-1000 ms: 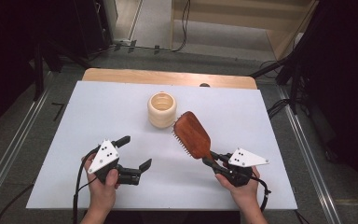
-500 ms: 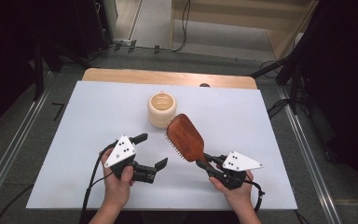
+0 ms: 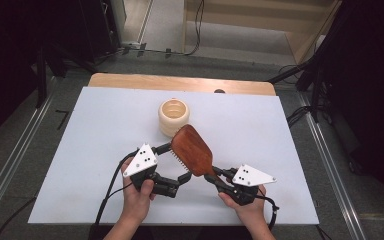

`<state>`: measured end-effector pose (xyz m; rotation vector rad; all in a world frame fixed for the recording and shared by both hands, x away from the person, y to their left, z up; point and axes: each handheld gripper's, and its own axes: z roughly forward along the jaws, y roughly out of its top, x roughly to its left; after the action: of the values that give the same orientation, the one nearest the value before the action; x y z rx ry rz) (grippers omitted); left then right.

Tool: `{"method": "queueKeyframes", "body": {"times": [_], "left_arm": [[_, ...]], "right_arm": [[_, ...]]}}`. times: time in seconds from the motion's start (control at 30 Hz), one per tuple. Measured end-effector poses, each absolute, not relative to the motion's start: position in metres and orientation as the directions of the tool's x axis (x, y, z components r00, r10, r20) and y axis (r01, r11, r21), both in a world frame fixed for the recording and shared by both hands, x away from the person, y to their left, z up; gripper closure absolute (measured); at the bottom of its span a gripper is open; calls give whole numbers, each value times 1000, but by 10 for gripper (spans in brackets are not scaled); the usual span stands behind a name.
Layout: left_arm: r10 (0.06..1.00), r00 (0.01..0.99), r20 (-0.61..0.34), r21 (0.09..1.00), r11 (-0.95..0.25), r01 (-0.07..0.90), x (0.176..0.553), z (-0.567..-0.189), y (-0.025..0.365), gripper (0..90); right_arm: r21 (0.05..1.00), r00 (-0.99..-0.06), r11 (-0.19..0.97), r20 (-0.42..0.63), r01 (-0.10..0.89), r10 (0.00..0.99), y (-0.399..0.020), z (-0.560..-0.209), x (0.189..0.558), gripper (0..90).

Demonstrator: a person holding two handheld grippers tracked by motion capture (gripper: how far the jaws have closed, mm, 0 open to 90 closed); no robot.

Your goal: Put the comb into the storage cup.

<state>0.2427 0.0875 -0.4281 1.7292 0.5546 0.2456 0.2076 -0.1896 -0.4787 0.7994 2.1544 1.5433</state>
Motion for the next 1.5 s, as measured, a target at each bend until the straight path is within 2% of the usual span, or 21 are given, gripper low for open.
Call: {"method": "queueKeyframes", "body": {"times": [0.3, 0.57, 0.67, 1.1, 1.3, 1.5], "left_arm": [[479, 866, -142, 962, -138, 234, 242, -426, 79, 0], [512, 847, -142, 961, -134, 242, 244, -424, 75, 5], [523, 839, -152, 958, -131, 255, 246, -424, 74, 133], [523, 828, -203, 951, -97, 294, 248, -423, 72, 143], [522, 816, -250, 944, -57, 326, 250, -423, 75, 289], [493, 820, -291, 927, -66, 368, 253, -425, 76, 384]], "right_arm": [[946, -781, 241, 19, 216, 624, -181, -478, 205, 703], [954, -781, 221, 22, 203, 624, -176, -476, 201, 703], [957, -785, 216, 20, 195, 620, -174, -474, 199, 703], [961, -789, 210, 14, 181, 615, -164, -473, 194, 703], [962, -778, 195, 26, 189, 628, -159, -476, 193, 702], [963, -766, 197, 14, 183, 643, -157, -480, 195, 700]]}}
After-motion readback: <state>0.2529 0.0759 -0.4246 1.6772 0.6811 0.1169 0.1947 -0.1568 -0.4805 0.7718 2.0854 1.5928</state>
